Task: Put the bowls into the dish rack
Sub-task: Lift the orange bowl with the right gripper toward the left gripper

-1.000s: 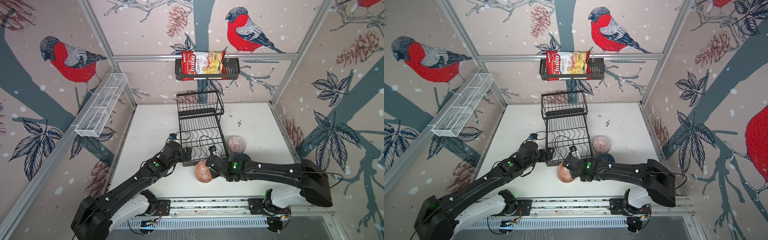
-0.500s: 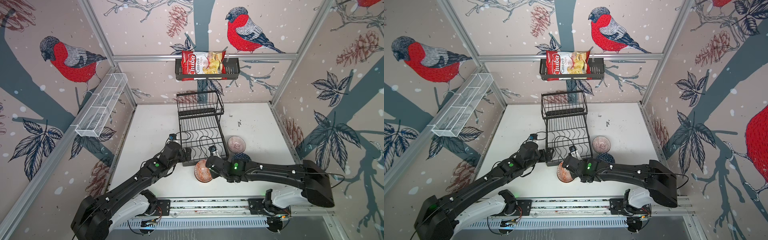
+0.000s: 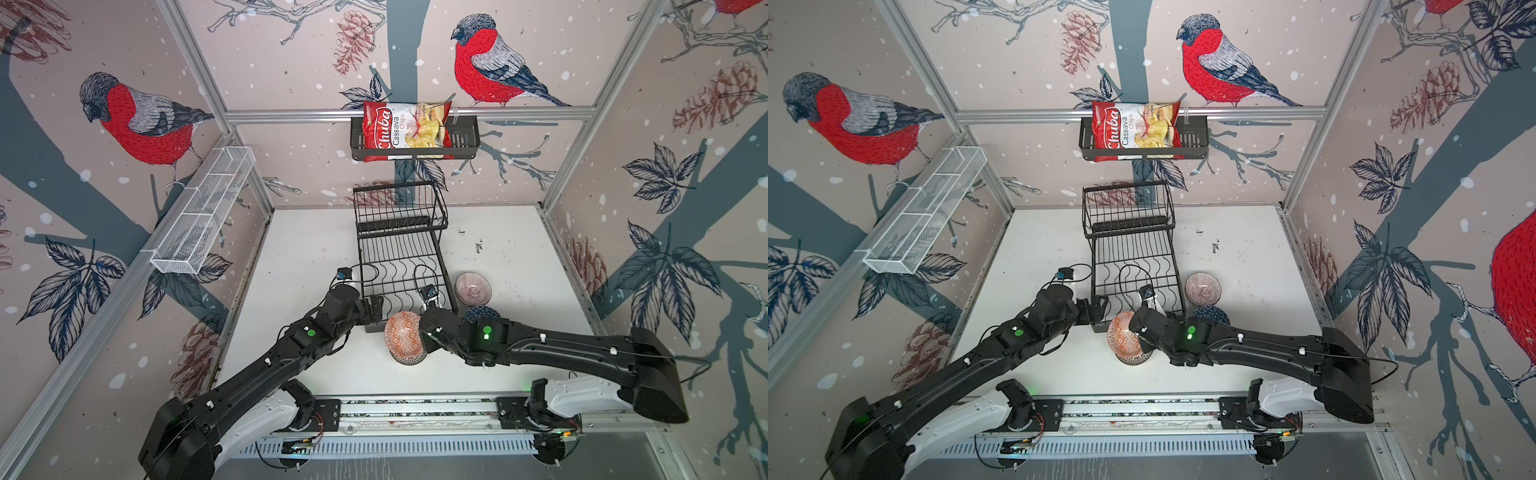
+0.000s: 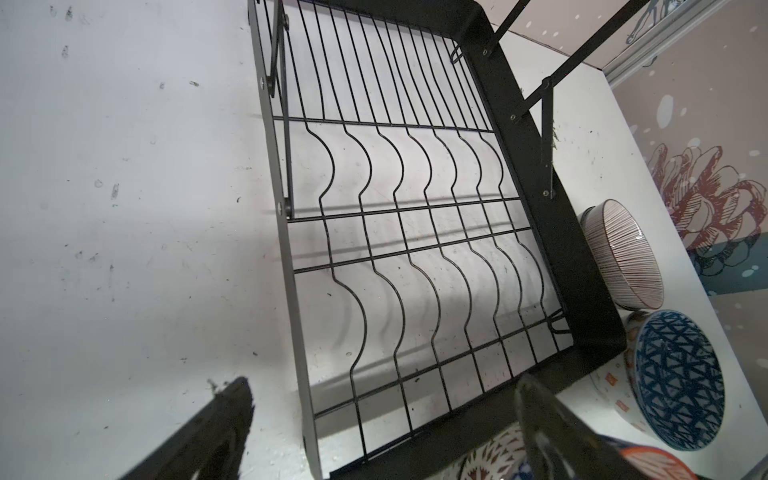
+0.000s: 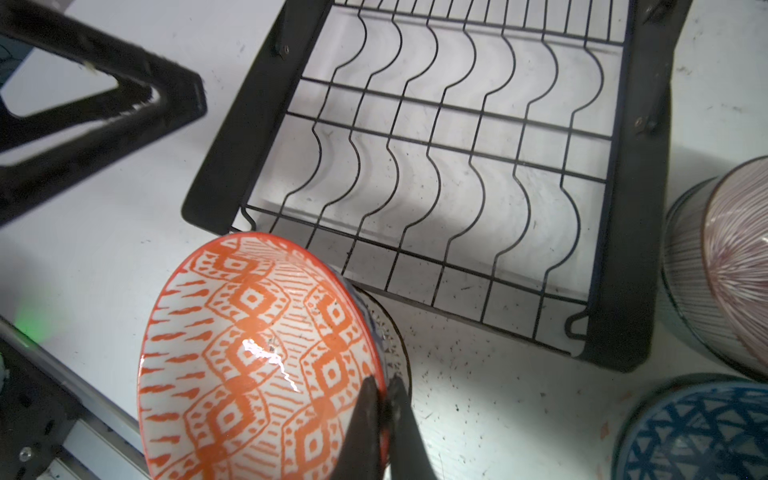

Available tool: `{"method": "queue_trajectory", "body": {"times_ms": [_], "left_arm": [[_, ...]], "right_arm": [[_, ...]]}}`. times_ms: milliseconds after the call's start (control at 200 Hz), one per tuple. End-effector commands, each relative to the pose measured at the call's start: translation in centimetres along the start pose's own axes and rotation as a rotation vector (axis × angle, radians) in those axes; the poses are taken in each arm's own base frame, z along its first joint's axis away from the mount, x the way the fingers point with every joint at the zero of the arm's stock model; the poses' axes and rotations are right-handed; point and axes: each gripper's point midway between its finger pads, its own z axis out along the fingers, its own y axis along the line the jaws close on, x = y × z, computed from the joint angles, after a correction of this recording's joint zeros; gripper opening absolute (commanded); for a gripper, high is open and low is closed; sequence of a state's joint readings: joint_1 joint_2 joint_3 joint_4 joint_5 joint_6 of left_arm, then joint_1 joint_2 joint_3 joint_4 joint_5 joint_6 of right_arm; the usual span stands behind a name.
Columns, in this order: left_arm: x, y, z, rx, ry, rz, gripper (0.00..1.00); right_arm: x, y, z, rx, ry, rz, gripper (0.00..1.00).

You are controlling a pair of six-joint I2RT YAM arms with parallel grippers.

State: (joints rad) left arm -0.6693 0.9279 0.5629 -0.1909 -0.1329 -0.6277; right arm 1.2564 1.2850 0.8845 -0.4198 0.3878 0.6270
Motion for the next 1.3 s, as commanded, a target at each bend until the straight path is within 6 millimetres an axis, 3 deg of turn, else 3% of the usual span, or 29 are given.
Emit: {"method": "queue_trajectory", "body": {"times_ms": [0,220,425,785,1086,1296], "left_arm": [[-1.6,-1.0,-0.5,0.032,-0.049,-0.015,0.98],[-3.4,-1.8,-1.4,0.038,-0.081,-0.031,0.97],[-4.3,-4.0,-1.7,0.124,-0.041,-0.010,0.97],[-4.2,-7.3,0.0,0.382,0.047,-0.021,0.93],[-3.3,-8.1,1.7,0.428,0.111,-0.014,0.70],[-3.5,-6.7,2.4,0.331,0.110,-0.005,0.55]], "right_arm": [[-2.4,-0.1,-0.7,-0.010,-0.084,0.036,0.00],[-5.1,-1.9,-0.8,0.000,-0.150,0.093,0.00],[-7.6,-3.4,-0.3,-0.007,-0.193,0.131,0.00],[-10.1,-4.9,1.2,-0.003,-0.210,0.103,0.00],[-11.4,-4.2,2.1,-0.048,-0.218,0.073,0.00],[-11.5,-3.8,2.9,-0.050,-0.202,0.059,0.00]]}}
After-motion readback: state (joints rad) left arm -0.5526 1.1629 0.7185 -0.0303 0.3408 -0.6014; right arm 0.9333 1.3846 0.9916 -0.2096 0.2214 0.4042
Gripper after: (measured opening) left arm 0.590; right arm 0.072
